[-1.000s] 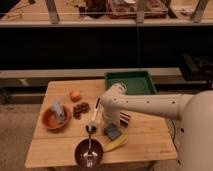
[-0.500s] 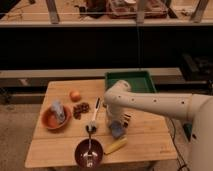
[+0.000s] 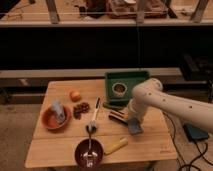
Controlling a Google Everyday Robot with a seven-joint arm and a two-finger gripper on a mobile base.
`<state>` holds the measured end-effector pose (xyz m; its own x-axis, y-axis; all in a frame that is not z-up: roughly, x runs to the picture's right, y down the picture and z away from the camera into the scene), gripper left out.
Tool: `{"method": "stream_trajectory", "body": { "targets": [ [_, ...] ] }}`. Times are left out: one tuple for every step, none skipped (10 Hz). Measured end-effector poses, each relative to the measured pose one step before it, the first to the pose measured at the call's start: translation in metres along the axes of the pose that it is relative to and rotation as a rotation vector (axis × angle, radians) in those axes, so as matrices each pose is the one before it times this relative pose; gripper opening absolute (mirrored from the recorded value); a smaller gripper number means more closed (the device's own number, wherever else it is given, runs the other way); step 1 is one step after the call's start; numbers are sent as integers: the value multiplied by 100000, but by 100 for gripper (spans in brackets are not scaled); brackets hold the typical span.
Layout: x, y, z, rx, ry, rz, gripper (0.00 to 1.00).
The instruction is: Wipe table surface with sponge
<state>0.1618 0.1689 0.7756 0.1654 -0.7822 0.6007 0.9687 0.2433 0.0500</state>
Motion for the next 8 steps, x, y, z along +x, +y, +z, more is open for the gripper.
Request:
{"method": "stream_trajectory", "body": {
  "targets": [
    [-1091,1581,-14,4550,326,5139,0],
    [-1107,1150,143,4273,197,3935,0],
    [-1394,1207,259,5142,157,4916,0],
    [-1095,474,581,2237,23,2140,0],
    [-520,-78,637,160,-96,1518,0],
    [-632,-493,880,270,-51,1802,0],
    [-222,-256,322,152,-76,514,0],
    [20,5,-13,-21,102,31,0]
  ]
}}
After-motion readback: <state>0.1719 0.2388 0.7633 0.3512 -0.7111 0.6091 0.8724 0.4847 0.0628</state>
